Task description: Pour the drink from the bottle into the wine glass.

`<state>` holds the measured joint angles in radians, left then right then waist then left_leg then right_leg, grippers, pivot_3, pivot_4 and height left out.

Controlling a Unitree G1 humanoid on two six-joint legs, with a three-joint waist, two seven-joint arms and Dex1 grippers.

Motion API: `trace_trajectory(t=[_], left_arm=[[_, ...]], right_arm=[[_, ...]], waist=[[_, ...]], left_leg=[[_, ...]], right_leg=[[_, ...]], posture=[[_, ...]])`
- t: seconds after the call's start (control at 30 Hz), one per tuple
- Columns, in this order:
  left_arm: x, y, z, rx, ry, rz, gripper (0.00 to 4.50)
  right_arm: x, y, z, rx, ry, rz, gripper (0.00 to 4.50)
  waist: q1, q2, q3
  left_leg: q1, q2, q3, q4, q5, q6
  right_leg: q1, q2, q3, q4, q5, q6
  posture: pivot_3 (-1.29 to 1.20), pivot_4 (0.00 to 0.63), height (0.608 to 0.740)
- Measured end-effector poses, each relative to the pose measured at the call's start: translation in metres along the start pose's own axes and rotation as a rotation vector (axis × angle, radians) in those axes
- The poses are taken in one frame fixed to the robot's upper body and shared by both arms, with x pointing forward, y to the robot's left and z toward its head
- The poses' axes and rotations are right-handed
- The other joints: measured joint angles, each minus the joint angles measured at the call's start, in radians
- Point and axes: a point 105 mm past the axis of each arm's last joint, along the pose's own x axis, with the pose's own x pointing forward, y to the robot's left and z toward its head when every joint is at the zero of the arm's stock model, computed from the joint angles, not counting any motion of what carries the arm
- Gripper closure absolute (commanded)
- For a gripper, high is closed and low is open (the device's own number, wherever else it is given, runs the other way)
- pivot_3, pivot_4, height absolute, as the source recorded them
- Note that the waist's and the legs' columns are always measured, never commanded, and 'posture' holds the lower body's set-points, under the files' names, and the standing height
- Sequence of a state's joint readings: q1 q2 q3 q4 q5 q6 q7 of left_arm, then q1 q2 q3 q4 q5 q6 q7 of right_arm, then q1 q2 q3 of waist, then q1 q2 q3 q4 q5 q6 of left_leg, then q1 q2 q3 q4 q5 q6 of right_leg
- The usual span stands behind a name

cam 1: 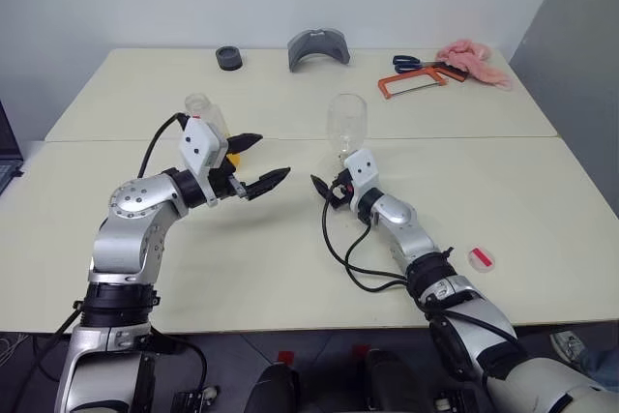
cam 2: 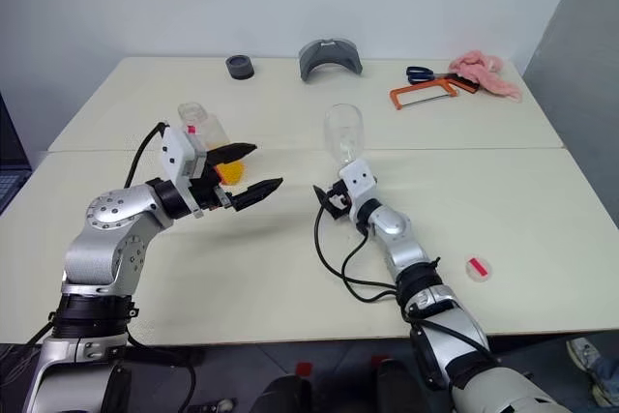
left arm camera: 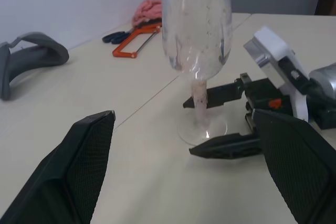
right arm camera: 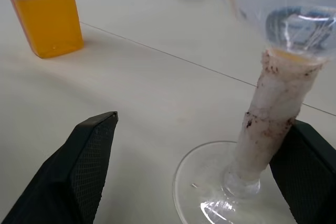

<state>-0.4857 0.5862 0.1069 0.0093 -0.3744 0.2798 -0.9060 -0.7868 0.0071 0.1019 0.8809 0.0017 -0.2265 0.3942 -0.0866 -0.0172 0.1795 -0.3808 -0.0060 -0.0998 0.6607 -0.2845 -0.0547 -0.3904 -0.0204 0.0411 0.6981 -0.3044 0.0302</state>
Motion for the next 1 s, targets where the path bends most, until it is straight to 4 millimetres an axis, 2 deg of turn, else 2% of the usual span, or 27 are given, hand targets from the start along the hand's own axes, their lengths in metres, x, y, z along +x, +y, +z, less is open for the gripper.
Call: trace_trajectory(t=[0.27, 0.37, 0.47, 0.63, 0.7, 0.77, 0.87, 1.0], left_arm=[[0.001, -0.002, 0.005, 0.000, -0.019, -0.009, 0.00], [0.001, -0.002, 0.004, -0.005, -0.020, -0.003, 0.00], [0.000, -0.006, -0.001, -0.025, -0.015, 0.007, 0.00], [-0.007, -0.013, -0.024, -0.089, 0.037, 0.032, 0.00], [-0.012, -0.016, -0.032, -0.101, 0.055, 0.038, 0.00], [-0.019, -0.019, -0.047, -0.118, 0.101, 0.071, 0.00], [-0.031, -0.015, -0.067, -0.113, 0.164, 0.159, 0.00], [-0.046, -0.012, -0.077, -0.110, 0.177, 0.244, 0.00]], right_arm=[[-0.006, -0.001, -0.003, 0.003, 0.007, 0.011, 0.05], [-0.014, -0.005, -0.006, 0.000, 0.019, 0.015, 0.05], [-0.030, -0.009, -0.012, 0.000, 0.044, 0.031, 0.05], [-0.063, -0.003, -0.020, -0.038, 0.106, 0.109, 0.05], [-0.082, 0.004, -0.019, -0.071, 0.127, 0.158, 0.05], [-0.103, 0.006, -0.017, -0.095, 0.154, 0.183, 0.05], [-0.120, 0.007, 0.003, -0.144, 0.141, 0.206, 0.05], [-0.134, 0.023, 0.038, -0.159, 0.069, 0.277, 0.05]], waist=[[0.000, 0.000, 0.000], [0.002, 0.000, 0.000], [0.005, 0.000, 0.000], [0.006, 0.000, 0.000], [0.011, 0.000, 0.000], [0.014, 0.001, 0.000], [0.017, 0.000, 0.001], [0.024, 0.000, 0.001]], left_leg=[[0.000, 0.000, 0.000, 0.000, 0.000, 0.000], [0.000, 0.000, 0.000, 0.000, 0.000, 0.000], [-0.001, -0.001, -0.001, 0.000, 0.000, 0.001], [-0.001, 0.000, -0.001, 0.000, -0.001, 0.001], [-0.001, 0.000, -0.002, 0.000, -0.001, 0.002], [-0.002, -0.001, -0.002, 0.000, -0.001, 0.002], [-0.001, 0.000, -0.002, 0.000, -0.001, 0.002], [-0.001, 0.002, -0.004, 0.000, -0.001, 0.002]], right_leg=[[0.000, 0.000, 0.000, 0.000, 0.000, 0.000], [0.000, 0.000, 0.000, 0.000, 0.000, 0.000], [0.000, -0.001, 0.000, 0.000, 0.000, 0.000], [0.000, -0.001, 0.000, -0.001, 0.000, 0.000], [0.001, -0.001, 0.000, -0.001, 0.000, 0.000], [0.001, -0.001, 0.000, -0.002, 0.000, 0.000], [0.001, -0.002, 0.000, -0.002, 0.000, 0.000], [0.001, -0.002, 0.000, -0.002, 0.000, 0.000]], posture=[[0.00, 0.150, 0.740], [0.00, 0.150, 0.740], [0.00, 0.150, 0.740], [0.00, 0.150, 0.740], [0.00, 0.150, 0.740], [0.00, 0.150, 0.740], [0.00, 0.150, 0.740], [0.00, 0.150, 0.740]])
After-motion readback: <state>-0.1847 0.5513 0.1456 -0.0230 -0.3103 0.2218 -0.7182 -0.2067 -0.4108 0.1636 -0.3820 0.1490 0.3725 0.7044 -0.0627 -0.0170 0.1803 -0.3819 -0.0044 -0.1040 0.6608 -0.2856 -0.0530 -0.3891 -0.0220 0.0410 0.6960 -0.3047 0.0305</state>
